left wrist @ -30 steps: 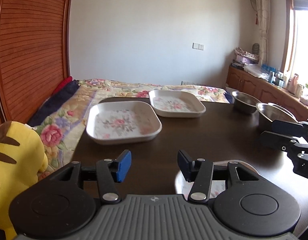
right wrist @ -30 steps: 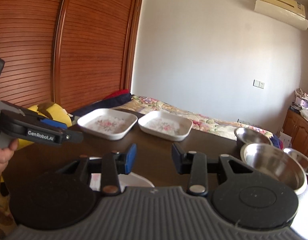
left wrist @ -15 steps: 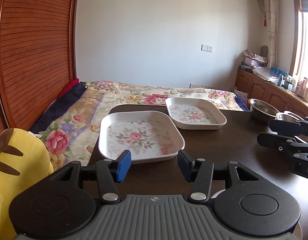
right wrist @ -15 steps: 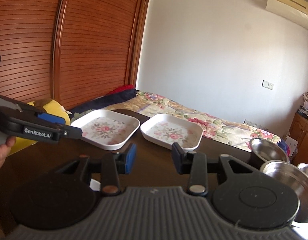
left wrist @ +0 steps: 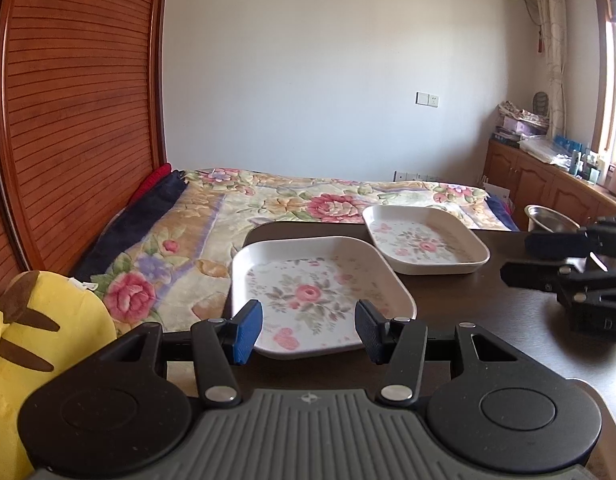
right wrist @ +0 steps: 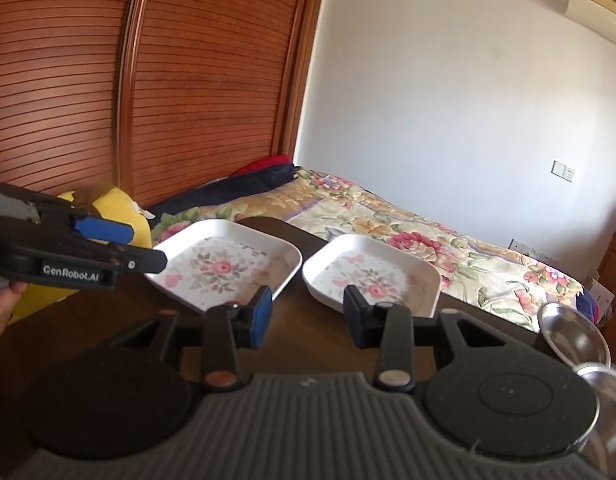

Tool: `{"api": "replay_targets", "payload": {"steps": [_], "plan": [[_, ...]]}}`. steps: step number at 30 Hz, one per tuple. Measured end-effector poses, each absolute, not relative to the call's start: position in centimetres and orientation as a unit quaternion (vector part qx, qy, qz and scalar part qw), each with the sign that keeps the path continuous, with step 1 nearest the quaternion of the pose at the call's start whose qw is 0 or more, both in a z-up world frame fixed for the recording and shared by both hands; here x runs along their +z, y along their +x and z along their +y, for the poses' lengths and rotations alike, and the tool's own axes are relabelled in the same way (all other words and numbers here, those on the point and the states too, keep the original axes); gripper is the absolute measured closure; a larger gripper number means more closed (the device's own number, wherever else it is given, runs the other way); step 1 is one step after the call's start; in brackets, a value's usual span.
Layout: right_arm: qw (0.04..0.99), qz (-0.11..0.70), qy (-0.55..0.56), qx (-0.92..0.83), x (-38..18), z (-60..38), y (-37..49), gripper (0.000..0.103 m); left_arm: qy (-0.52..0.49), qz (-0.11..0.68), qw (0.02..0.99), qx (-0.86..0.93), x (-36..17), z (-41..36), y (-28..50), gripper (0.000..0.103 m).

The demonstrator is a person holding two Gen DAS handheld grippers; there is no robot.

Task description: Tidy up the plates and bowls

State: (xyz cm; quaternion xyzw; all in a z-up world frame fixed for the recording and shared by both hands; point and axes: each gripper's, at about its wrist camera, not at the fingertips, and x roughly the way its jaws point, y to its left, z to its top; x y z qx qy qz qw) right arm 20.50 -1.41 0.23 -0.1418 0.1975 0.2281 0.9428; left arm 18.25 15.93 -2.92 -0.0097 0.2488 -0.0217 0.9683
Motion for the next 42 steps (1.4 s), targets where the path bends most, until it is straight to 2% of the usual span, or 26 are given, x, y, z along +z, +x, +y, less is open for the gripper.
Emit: {"api": "replay_targets", "payload": {"steps": [11,14,18,28,36,42], "plan": [[0.928,0.219,-0.152,0.26,0.3,1.3,24.1,0.064,-0.003,0.257,0.966,-0.01,-3.4,17.9,20.5,0.049],[0.921,0.244,-0.142,0.268,-0.3,1.6,25.3,0.072,-0.002,0.26,0.966,-0.005,-3.5,18.6,21.4,0.057],[0.911,0.274,-0.141,0.274,-1.2,2.1,26.6,0.077,-0.005,0.269,0.963,0.0,-4.1,19.5,22.6,0.066],[0.894,0.322,-0.143,0.278,-2.8,2.7,28.4,0.077,-0.017,0.287,0.958,-0.001,-5.4,20.6,24.4,0.069],[0.881,0.349,-0.13,0.292,-3.3,3.1,29.5,0.078,-0.027,0.3,0.954,-0.013,-6.0,20.6,24.9,0.085],[0.875,0.355,-0.139,0.299,-3.6,3.4,29.8,0.082,-0.031,0.309,0.95,-0.015,-6.4,20.7,25.1,0.09]]}}
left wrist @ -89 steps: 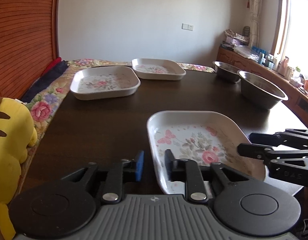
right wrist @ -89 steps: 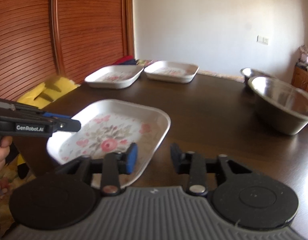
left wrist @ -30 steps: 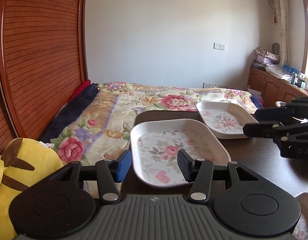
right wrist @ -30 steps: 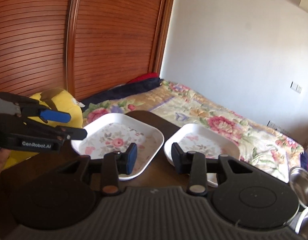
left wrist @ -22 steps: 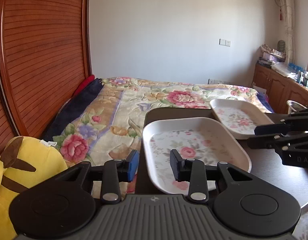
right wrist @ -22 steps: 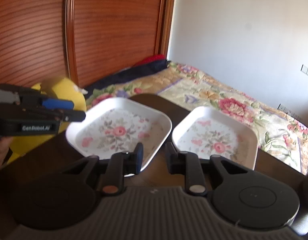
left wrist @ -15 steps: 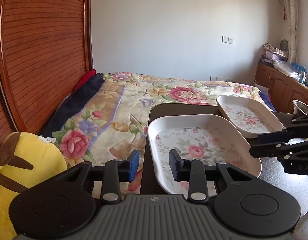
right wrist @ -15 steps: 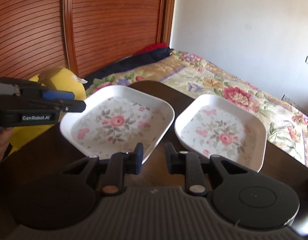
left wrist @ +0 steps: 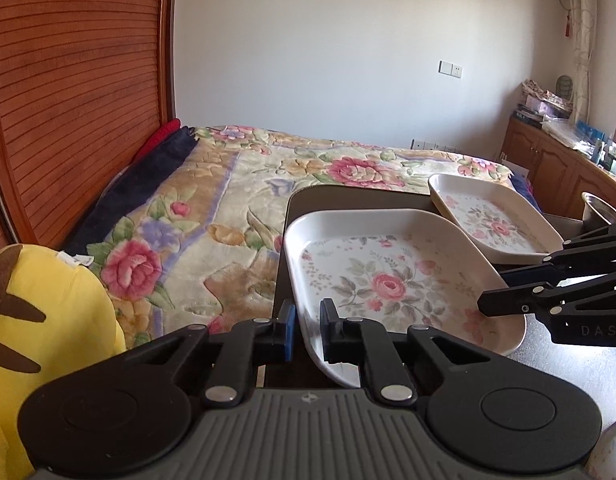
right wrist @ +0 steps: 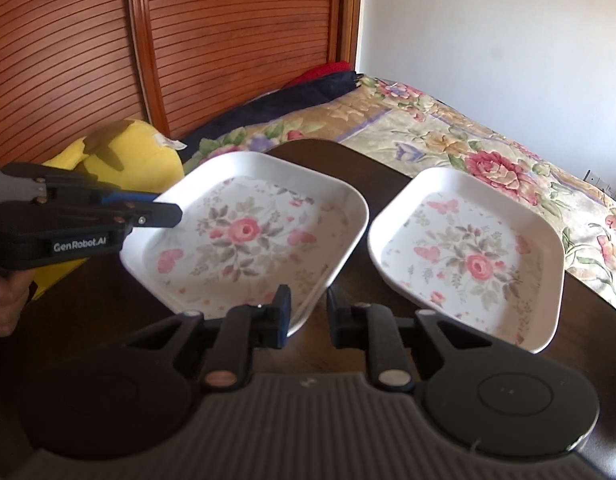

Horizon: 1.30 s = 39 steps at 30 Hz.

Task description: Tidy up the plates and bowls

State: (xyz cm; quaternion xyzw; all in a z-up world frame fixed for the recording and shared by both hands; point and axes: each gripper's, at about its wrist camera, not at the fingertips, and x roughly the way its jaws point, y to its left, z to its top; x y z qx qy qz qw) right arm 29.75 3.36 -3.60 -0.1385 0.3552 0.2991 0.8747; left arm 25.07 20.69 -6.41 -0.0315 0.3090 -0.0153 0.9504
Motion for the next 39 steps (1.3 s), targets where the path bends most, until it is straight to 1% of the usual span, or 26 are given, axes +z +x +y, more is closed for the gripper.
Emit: {"api": "replay_targets", "payload": {"steps": [5,15,29,39], "plan": [[0.874,0.36,-0.123,0.304,-3.5,3.0,29.7,0.084,-0.035,0.311,0.95,-0.009,-6.5,20.7,25.0,0.09],[0.885,0.326,-0.11,0.312,-2.2,1.2,26.6,0.085,-0.05,0.298,0.953,-0.011,-5.1,19.9,21.6,0.09],[0.904,0.291,-0.097,0.297,-0.1,-2.8,22.2,0.085,-0.03,0.27,0.962,-0.033,-2.0,15.5,17.2,0.09],[0.915,0.271,-0.088,0.286,0.4,-6.4,18.0,0.085,-0.014,0.261,0.964,-0.047,-1.0,11.8,13.5,0.09]]}}
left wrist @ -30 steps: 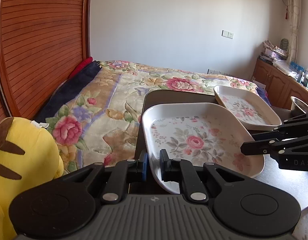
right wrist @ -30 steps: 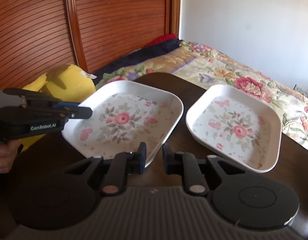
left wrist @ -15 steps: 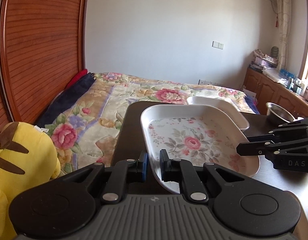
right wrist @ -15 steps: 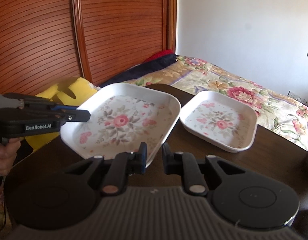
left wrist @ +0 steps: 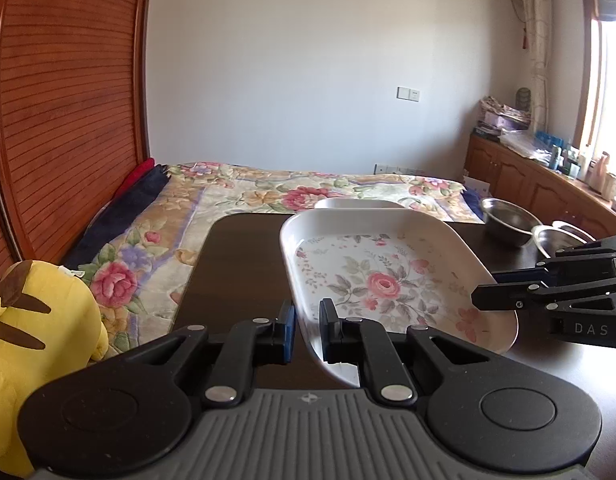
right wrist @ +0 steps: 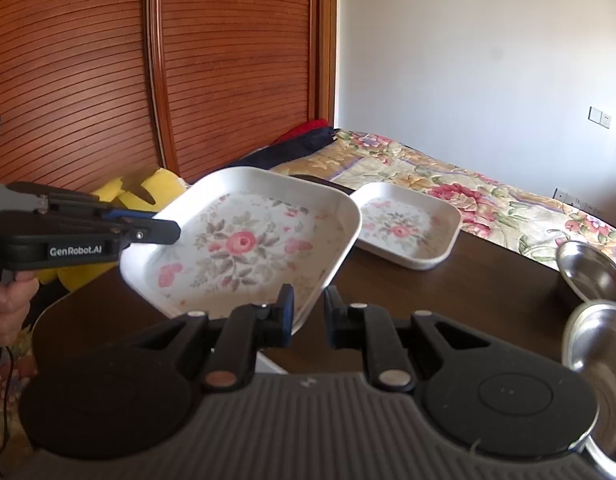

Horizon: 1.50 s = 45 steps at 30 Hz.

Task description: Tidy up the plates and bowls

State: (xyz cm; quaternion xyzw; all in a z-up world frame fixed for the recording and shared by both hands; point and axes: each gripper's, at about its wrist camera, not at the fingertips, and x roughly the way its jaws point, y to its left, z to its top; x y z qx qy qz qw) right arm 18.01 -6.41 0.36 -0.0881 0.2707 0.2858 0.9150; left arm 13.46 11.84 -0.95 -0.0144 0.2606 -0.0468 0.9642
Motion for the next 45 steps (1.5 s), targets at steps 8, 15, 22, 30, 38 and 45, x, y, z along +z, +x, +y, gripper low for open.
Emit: {"api": "replay_targets", "payload": {"steps": [8,15,22,30,38,45], "plan": [[0.918,0.27,-0.076,0.281,-0.8,-8.8,14.5,0.085,-0.013,0.261,0.964,-0.056,-1.8,9.5,10.1,0.09],[0.918,0.275,-0.068,0.276,-1.7,-9.4,12.7,0.085,-0.014,0.286,0.956,-0.065,-3.5,8.7,8.4,0.09],[0.918,0.275,-0.071,0.275,-2.3,-9.2,11.7,0.085,-0.011,0.294,0.953,-0.068,-3.9,8.7,7.5,0.09],[0.918,0.277,-0.071,0.276,-2.4,-9.2,11.1,0.085,-0.011,0.305,0.95,-0.071,-4.5,8.9,6.9,0.09],[0.917,0.284,-0.062,0.272,-2.7,-9.3,10.9,0.085,-0.011,0.307,0.948,-0.078,-4.5,8.7,6.6,0.09],[0.918,0.286,-0.064,0.268,-2.6,-9.2,10.7,0.085,-0.011,0.309,0.948,-0.082,-4.7,8.5,6.4,0.09]]}}
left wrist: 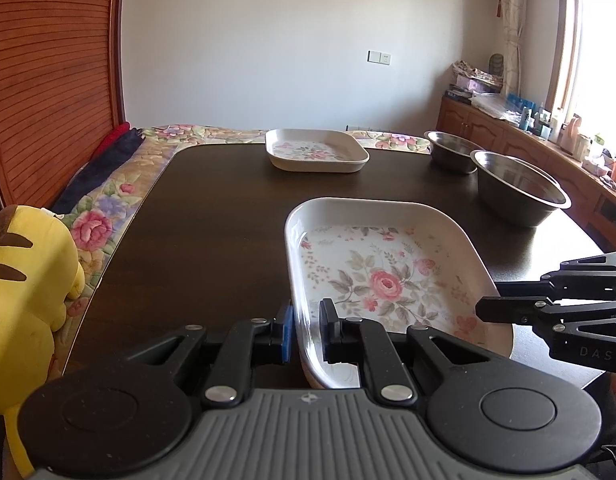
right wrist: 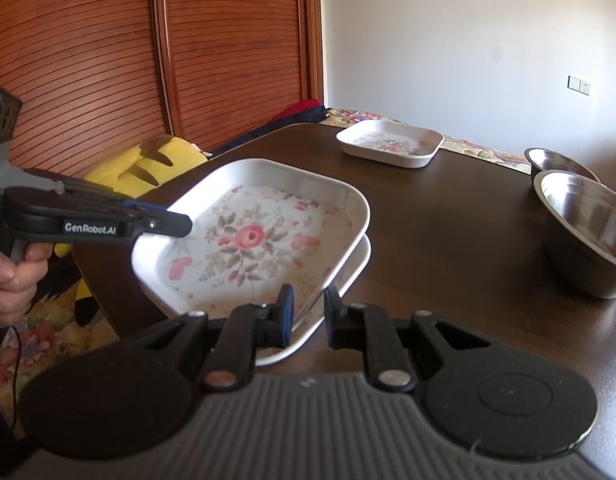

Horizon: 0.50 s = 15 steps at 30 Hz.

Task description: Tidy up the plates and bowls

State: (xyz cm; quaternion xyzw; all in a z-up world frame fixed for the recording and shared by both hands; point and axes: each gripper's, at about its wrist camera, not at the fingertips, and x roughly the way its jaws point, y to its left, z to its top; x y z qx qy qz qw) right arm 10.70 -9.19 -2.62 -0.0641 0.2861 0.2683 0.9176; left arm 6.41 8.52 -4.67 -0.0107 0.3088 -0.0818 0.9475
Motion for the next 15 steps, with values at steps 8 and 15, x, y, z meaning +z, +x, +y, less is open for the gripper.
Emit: {"api": "replay_targets", "payload": {"steps": [8,15], "plan": [[0.919,0.286,-0.058,0.266,-2.5,-9.32,10.59,0.085,-0.009,0.312,0.946,-0.085,-4.68,8.63,6.65,0.09],[0.92,0.285,-0.06,0.262,-2.88,-9.09,10.66,0.085,-0.008,0.315,0.945,-0.085,-4.97,8.66,7.04,0.089]]}}
